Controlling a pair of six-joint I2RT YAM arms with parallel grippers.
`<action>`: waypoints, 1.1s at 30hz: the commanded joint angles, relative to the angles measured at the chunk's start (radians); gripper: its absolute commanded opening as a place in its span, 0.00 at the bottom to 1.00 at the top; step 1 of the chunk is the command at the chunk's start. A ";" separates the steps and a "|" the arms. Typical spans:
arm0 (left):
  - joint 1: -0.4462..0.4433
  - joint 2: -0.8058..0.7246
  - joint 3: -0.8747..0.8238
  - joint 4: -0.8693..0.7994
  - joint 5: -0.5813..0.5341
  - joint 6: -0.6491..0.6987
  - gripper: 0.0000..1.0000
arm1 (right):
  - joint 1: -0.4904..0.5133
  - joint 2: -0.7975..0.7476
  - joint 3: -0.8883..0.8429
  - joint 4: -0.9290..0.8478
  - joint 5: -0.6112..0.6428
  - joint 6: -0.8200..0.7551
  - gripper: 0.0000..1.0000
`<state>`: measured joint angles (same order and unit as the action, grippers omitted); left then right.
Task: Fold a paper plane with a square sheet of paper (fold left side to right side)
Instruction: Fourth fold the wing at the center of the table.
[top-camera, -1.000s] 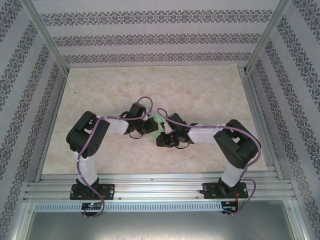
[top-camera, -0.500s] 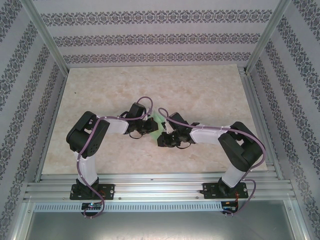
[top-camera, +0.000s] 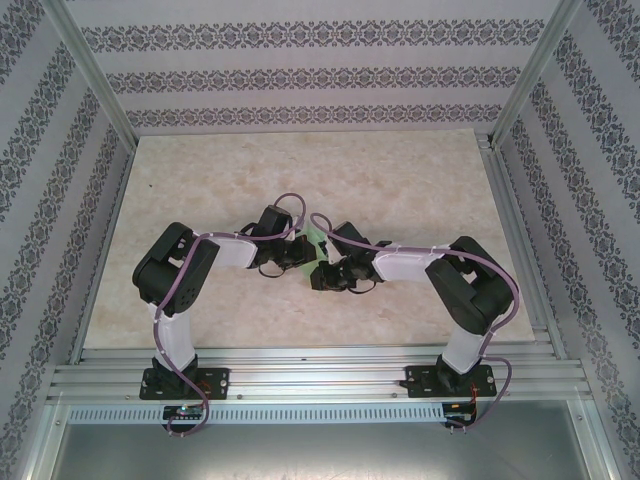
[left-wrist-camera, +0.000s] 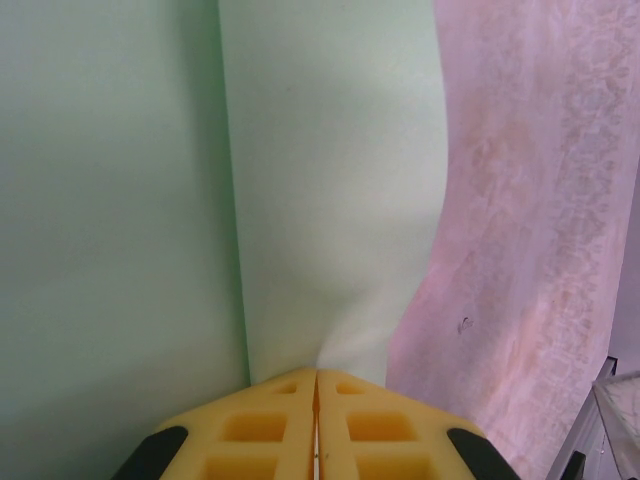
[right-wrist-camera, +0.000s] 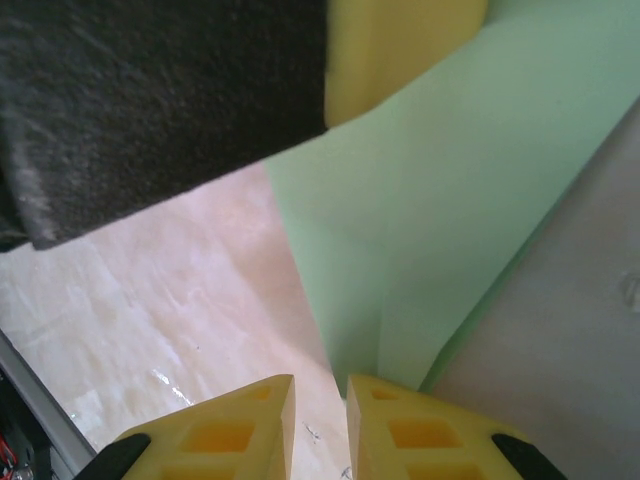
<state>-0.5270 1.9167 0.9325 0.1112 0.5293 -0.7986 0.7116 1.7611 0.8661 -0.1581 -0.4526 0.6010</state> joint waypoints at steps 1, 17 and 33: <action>-0.003 0.041 -0.028 -0.086 -0.084 0.028 0.11 | 0.003 -0.005 -0.030 0.003 0.028 -0.010 0.21; -0.001 0.048 -0.021 -0.096 -0.089 0.032 0.11 | 0.040 -0.043 -0.100 -0.016 -0.012 -0.010 0.17; -0.003 0.046 -0.017 -0.098 -0.087 0.033 0.11 | 0.015 -0.158 -0.038 -0.066 -0.018 -0.024 0.18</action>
<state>-0.5270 1.9171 0.9325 0.1101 0.5293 -0.7975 0.7425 1.6535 0.7849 -0.2150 -0.4507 0.5930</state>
